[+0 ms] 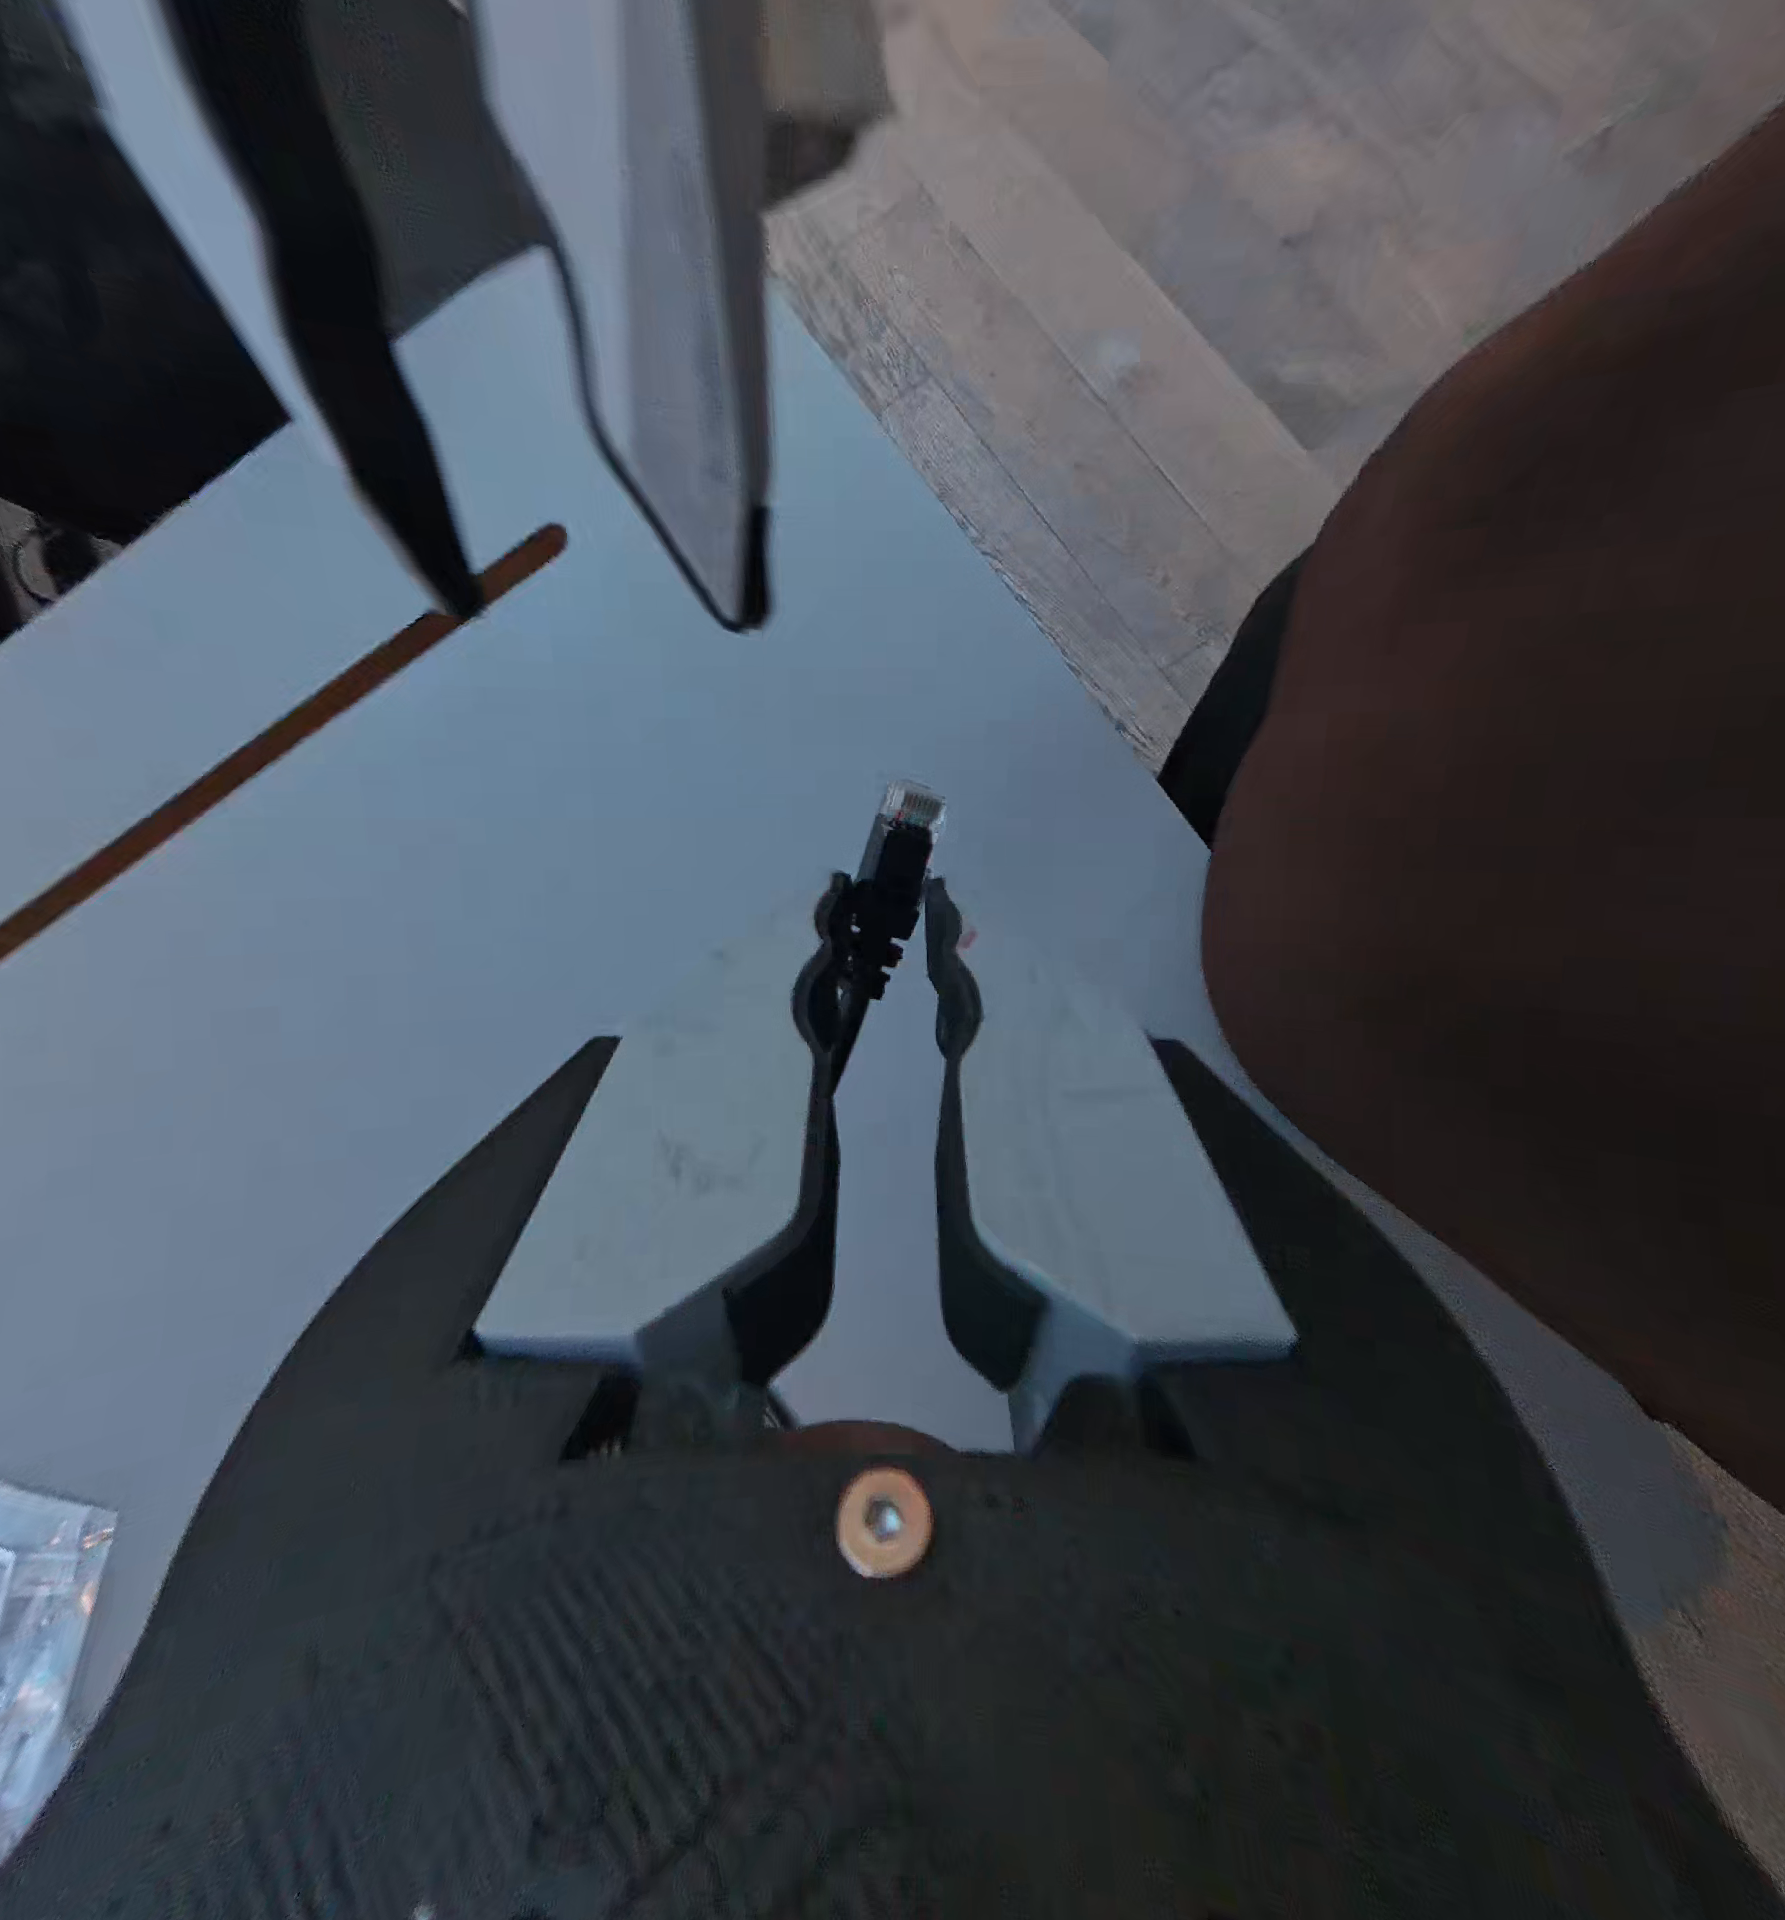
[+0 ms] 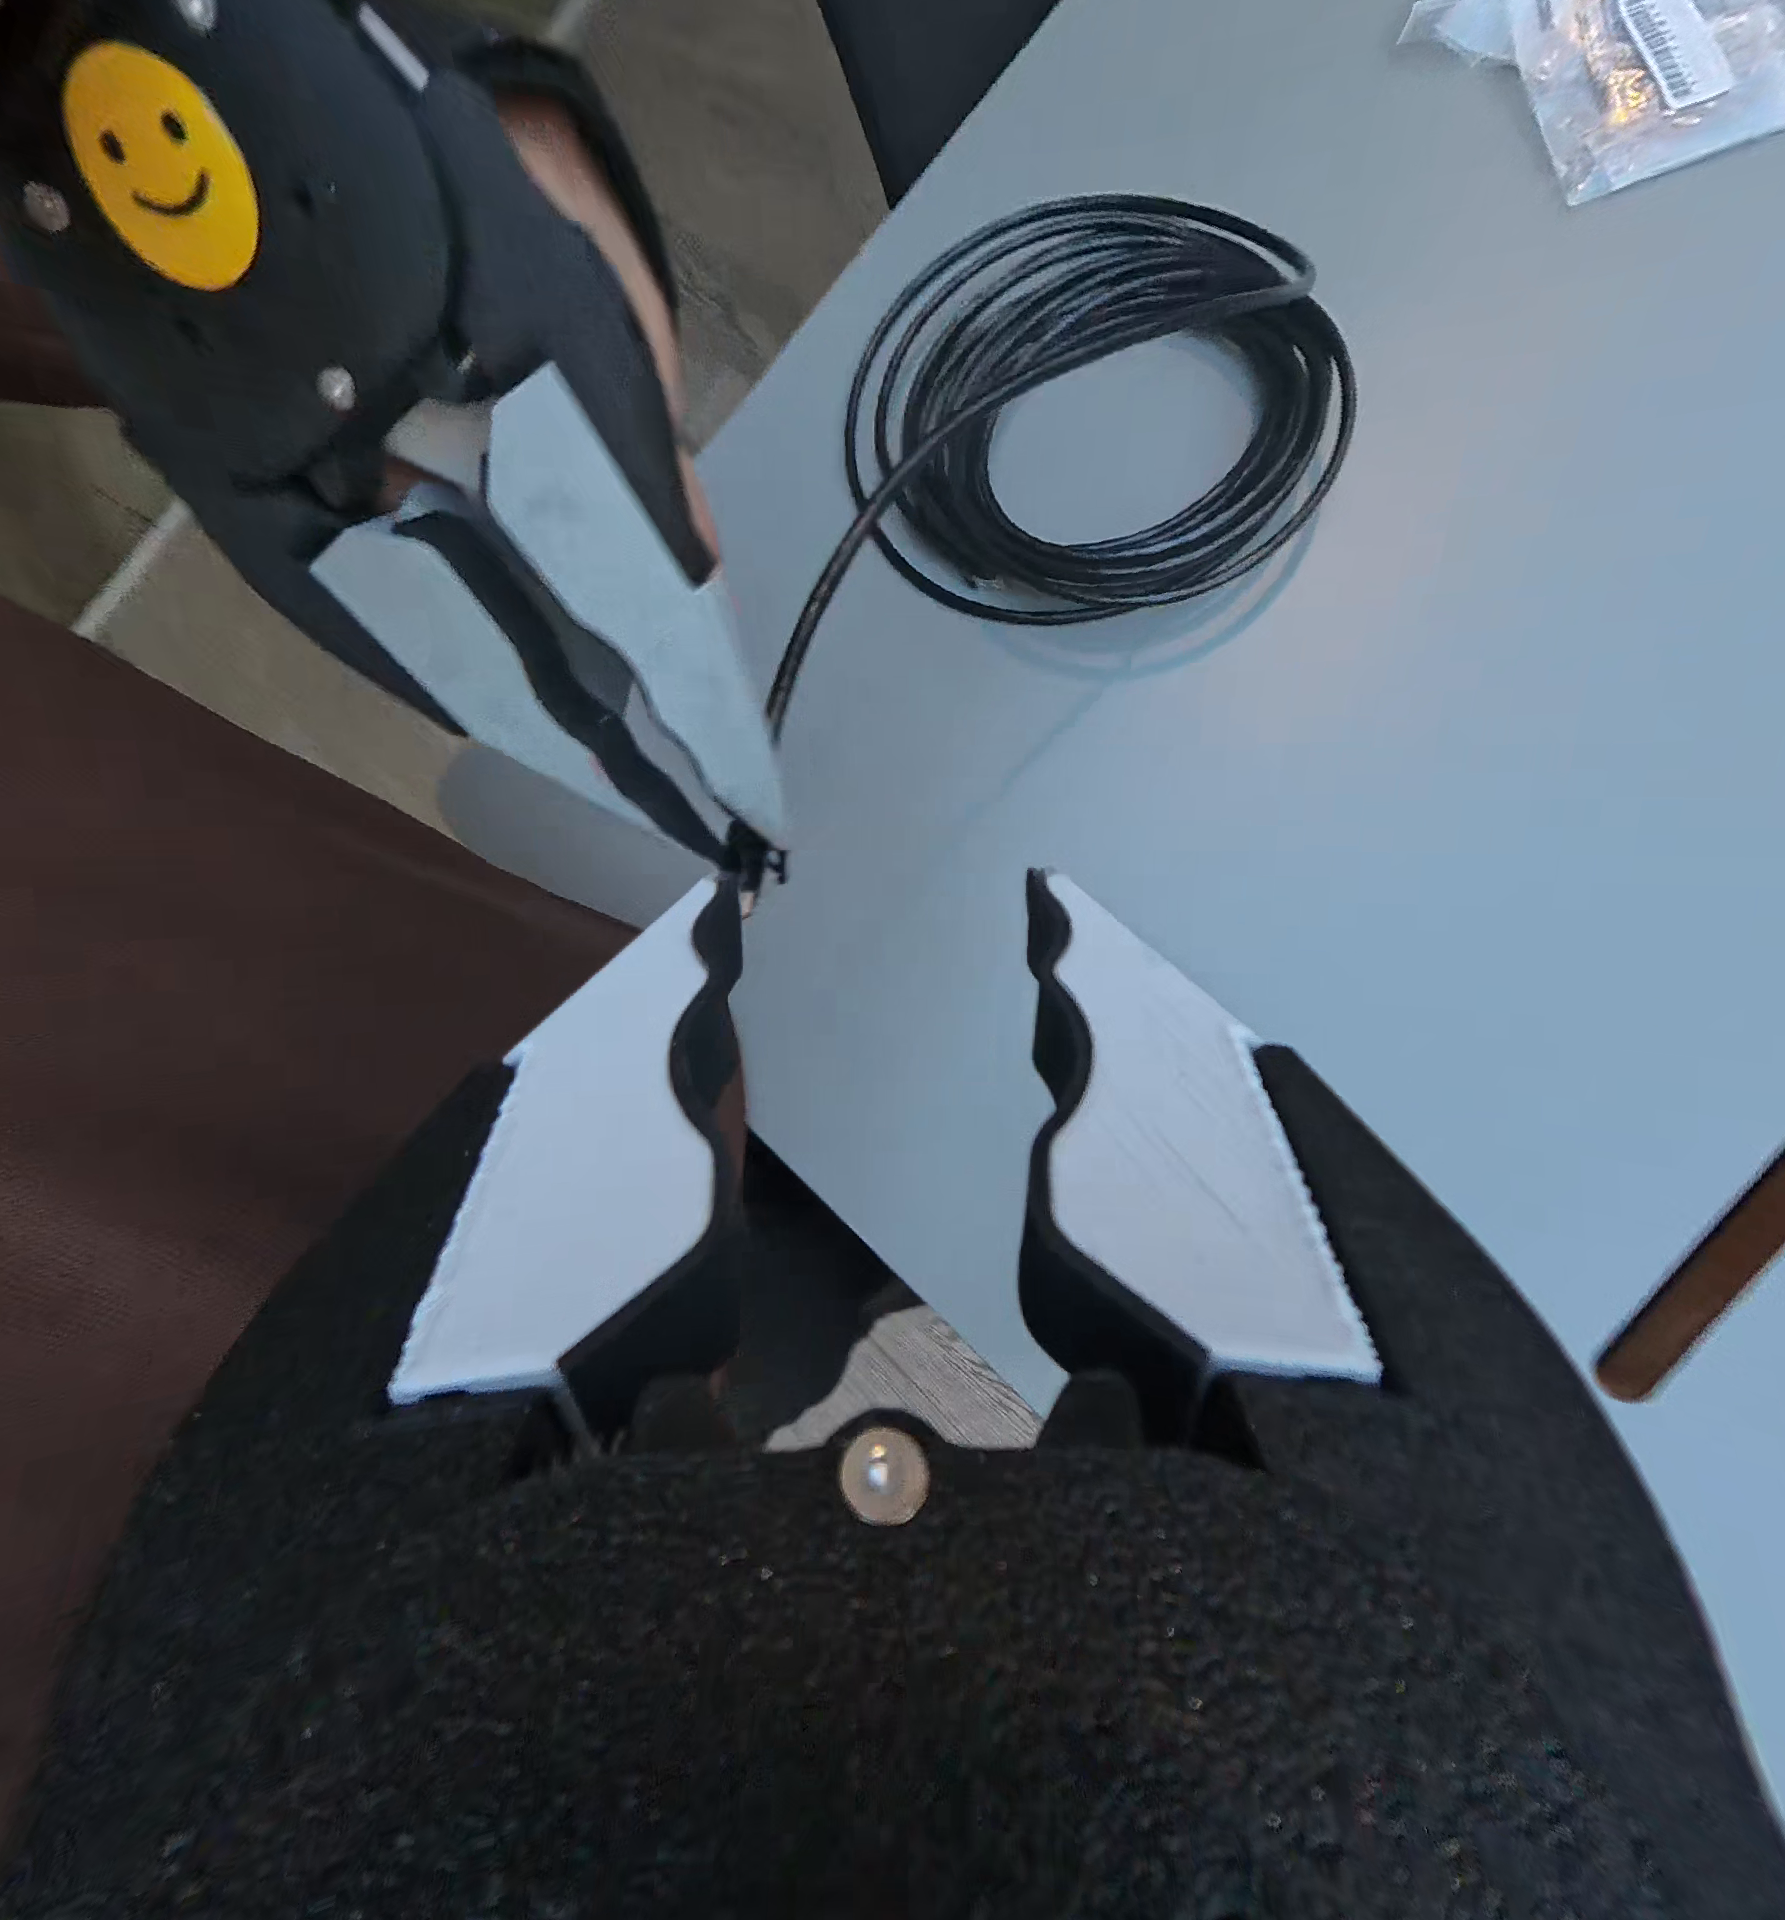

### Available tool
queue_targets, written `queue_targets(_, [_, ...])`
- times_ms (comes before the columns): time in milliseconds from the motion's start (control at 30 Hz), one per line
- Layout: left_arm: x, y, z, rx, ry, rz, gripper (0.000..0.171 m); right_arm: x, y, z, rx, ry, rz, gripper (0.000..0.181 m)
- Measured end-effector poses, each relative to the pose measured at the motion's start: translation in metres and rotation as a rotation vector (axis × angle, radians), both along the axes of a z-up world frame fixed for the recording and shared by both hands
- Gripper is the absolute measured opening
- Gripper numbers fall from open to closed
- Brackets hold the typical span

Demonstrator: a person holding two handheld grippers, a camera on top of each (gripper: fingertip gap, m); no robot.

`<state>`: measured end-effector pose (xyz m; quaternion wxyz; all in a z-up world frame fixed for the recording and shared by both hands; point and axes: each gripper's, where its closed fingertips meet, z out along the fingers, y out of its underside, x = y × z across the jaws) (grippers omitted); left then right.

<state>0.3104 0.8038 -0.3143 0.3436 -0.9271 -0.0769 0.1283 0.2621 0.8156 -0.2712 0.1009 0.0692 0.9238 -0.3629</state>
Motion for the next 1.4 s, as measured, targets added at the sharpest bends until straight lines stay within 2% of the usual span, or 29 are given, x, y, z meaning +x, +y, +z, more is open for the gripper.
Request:
queue_targets(133, [0.025,0.001,-0.025,0.044,-0.129,0.022,0.011,-0.018,-0.009,0.005,0.047,0.031,0.036,0.055])
queue_targets(267, [0.041,-0.005,-0.055,0.096,-0.204,0.085,0.011,-0.032,-0.039,0.007,0.071,0.054,0.058,0.057])
queue_targets(433, [0.045,-0.032,-0.092,-0.026,-0.189,0.181,0.012,-0.02,-0.076,-0.013,0.108,0.038,0.075,0.057])
queue_targets(533, [0.035,-0.059,-0.09,-0.121,-0.123,0.226,0.012,-0.006,-0.076,-0.032,0.147,0.024,0.095,0.056])
queue_targets(667, [0.015,-0.101,-0.045,-0.218,-0.008,0.168,0.015,-0.002,-0.059,-0.049,0.179,-0.027,0.064,0.056])
queue_targets(733, [0.005,-0.111,-0.003,-0.176,0.033,0.119,0.033,-0.008,-0.05,-0.05,0.18,-0.039,0.03,0.056])
queue_targets(767, [-0.01,-0.12,0.024,-0.157,0.097,0.145,0.038,-0.013,-0.045,-0.049,0.179,-0.038,0.01,0.056])
queue_targets(833, [-0.035,-0.136,0.084,-0.039,0.156,0.232,0.048,-0.025,-0.037,-0.045,0.171,-0.031,-0.034,0.056])
queue_targets(900, [-0.051,-0.151,0.142,0.151,0.147,0.342,0.047,-0.036,-0.031,-0.037,0.148,-0.029,-0.08,0.055])
queue_targets(933, [-0.059,-0.164,0.162,0.232,0.139,0.427,0.041,-0.04,-0.028,-0.034,0.135,-0.034,-0.103,0.054])
queue_targets(967, [-0.066,-0.178,0.172,0.29,0.11,0.533,0.036,-0.042,-0.025,-0.032,0.123,-0.047,-0.126,0.053])
queue_targets(1000, [-0.068,-0.191,0.169,0.324,0.043,0.636,0.036,-0.043,-0.022,-0.031,0.114,-0.066,-0.143,0.053])
queue_targets(1033, [-0.066,-0.199,0.156,0.356,-0.057,0.727,0.038,-0.041,-0.019,-0.033,0.109,-0.085,-0.154,0.053])
queue_targets(1100, [-0.053,-0.197,0.105,0.431,-0.305,0.872,0.042,-0.036,-0.011,-0.042,0.116,-0.103,-0.168,0.053])
queue_targets(1200, [-0.023,-0.152,0.006,0.465,-0.6,0.935,0.048,-0.019,-0.003,-0.062,0.146,-0.14,-0.167,0.053])
queue_targets(1300, [-0.005,-0.109,-0.079,0.376,-0.728,0.999,0.066,0.001,-0.001,-0.079,0.176,-0.177,-0.144,0.053])
queue_targets(1400, [-0.007,-0.081,-0.131,0.284,-0.781,1.044,0.074,0.014,-0.006,-0.087,0.197,-0.192,-0.109,0.053])
